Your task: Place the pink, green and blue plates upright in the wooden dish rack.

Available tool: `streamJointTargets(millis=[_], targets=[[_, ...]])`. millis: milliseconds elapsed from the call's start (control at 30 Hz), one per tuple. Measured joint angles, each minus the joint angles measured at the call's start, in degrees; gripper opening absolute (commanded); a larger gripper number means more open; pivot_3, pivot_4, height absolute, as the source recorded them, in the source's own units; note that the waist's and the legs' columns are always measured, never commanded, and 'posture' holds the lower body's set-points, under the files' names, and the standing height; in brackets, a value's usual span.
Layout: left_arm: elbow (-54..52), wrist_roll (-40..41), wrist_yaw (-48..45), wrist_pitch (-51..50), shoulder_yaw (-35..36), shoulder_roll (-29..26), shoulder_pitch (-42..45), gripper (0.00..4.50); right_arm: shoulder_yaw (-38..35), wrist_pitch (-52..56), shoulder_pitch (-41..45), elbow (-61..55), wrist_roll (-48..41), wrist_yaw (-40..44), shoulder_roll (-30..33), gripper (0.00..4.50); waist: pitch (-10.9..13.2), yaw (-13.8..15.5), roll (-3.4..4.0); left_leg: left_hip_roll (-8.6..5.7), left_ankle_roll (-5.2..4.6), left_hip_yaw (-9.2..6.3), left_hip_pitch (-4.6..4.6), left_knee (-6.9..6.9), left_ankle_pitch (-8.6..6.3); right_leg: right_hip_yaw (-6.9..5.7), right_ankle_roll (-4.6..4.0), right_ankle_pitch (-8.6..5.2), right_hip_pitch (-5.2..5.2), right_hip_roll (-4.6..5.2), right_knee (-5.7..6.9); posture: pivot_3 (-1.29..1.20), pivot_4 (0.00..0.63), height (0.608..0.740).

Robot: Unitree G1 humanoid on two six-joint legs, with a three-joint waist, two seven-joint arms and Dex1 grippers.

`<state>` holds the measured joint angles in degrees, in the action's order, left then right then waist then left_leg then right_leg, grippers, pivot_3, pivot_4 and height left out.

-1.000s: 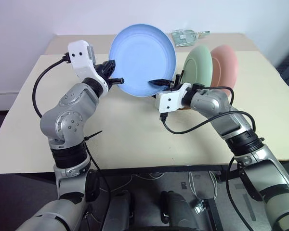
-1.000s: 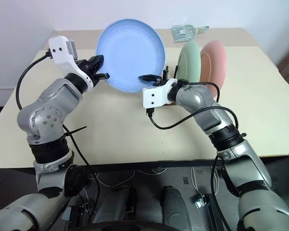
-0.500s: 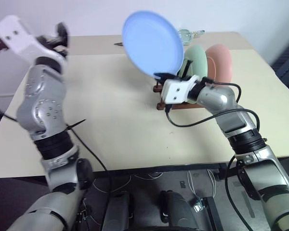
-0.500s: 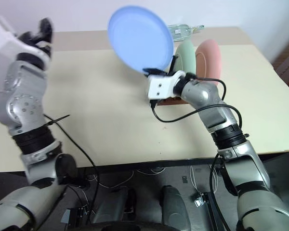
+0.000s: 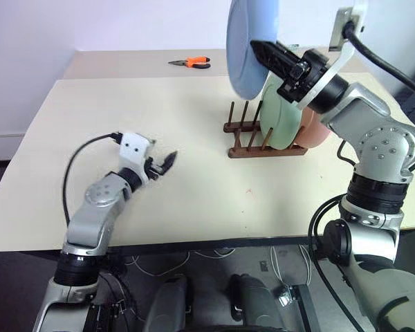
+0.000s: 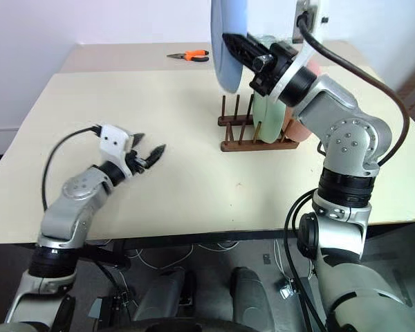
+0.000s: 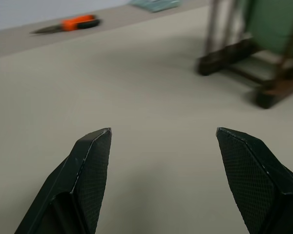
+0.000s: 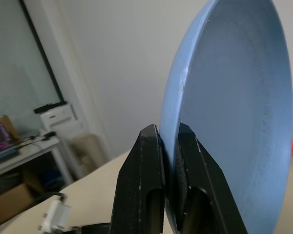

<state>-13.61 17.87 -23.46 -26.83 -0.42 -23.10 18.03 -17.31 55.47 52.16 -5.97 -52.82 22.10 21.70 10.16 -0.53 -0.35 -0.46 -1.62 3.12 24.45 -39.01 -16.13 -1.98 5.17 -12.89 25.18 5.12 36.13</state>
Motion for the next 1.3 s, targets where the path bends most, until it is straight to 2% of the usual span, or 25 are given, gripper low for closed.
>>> streamJointTargets(millis=[200,633,667,700,833,1000,1167,1233,1300], targets=[[-3.49,3.51,-3.42,-1.68,0.02,0.72,-0.42,3.50,0.01,2.10,-1.24,0.51,-0.39,-3.25,0.35,0.00,-0.05,-0.30,0.09,0.00,-0.05,0.08,0.00,0.00,0.01,0.00,0.01,0.00,0.00,-0.06,0.00,0.00,0.150,0.740],[-4.63,3.96,-3.82,-3.15,0.03,0.72,-1.43,3.50,1.49,2.80,-1.26,9.11,2.96,-3.84,0.42,0.00,-0.05,-0.12,0.09,-0.01,-0.19,0.11,-0.01,-0.12,-0.04,-0.03,0.04,0.00,-0.10,-0.26,-0.01,0.00,0.150,0.740],[-4.64,3.95,-3.81,-3.15,0.03,0.72,-1.44,3.56,1.84,2.43,-1.25,9.64,3.43,-3.53,0.43,0.74,-0.05,-0.11,0.09,0.00,-0.20,0.11,-0.01,-0.12,-0.04,-0.02,0.04,0.00,-0.11,-0.35,-0.01,0.00,0.150,0.740],[-4.66,3.95,-3.79,-3.16,0.03,0.72,-1.45,3.56,2.31,1.73,-1.24,9.88,4.33,-3.18,0.43,1.02,-0.05,-0.10,0.09,-0.01,-0.20,0.11,-0.01,-0.12,-0.04,-0.02,0.04,0.00,-0.11,-0.36,-0.01,0.00,0.150,0.740],[-5.02,3.97,-3.73,-3.25,0.03,0.73,-1.46,3.56,4.10,-1.39,-1.22,10.49,7.48,-1.13,0.77,3.02,-0.05,-0.10,0.09,0.00,-0.20,0.11,-0.01,-0.13,-0.04,-0.01,0.04,0.00,-0.12,-0.38,-0.01,0.00,0.150,0.740],[-5.77,4.01,-3.55,-4.06,0.03,0.79,-1.52,3.56,9.88,-8.75,-1.24,9.40,15.15,3.93,4.74,3.02,-0.04,-0.09,0.08,0.00,-0.20,0.11,-0.01,-0.14,-0.05,-0.01,0.05,0.00,-0.12,-0.40,-0.02,0.00,0.150,0.740],[-6.48,4.03,-3.24,-4.19,0.16,0.87,-1.63,3.56,15.86,-19.36,-2.65,4.34,24.69,12.09,13.71,3.02,-0.03,0.08,0.08,0.00,-0.22,0.10,-0.01,-0.15,-0.06,-0.01,0.06,-0.01,-0.13,-0.40,-0.05,0.00,0.150,0.740],[-6.64,3.99,-2.78,-4.17,0.85,0.75,-1.84,3.56,14.55,-22.68,-4.62,1.54,25.28,16.21,17.80,3.02,-0.02,0.26,0.07,0.00,-0.23,0.08,-0.02,-0.15,-0.06,-0.02,0.06,-0.01,-0.16,-0.40,-0.08,0.00,0.150,0.740],[-6.43,3.72,-2.53,-3.83,1.96,-0.37,-2.17,3.56,8.92,-23.21,-7.79,-1.32,21.69,20.94,21.67,3.02,-0.01,0.56,0.05,0.02,-0.24,0.06,-0.06,-0.15,-0.07,-0.02,0.06,-0.01,-0.23,-0.41,-0.12,0.00,0.150,0.740]])
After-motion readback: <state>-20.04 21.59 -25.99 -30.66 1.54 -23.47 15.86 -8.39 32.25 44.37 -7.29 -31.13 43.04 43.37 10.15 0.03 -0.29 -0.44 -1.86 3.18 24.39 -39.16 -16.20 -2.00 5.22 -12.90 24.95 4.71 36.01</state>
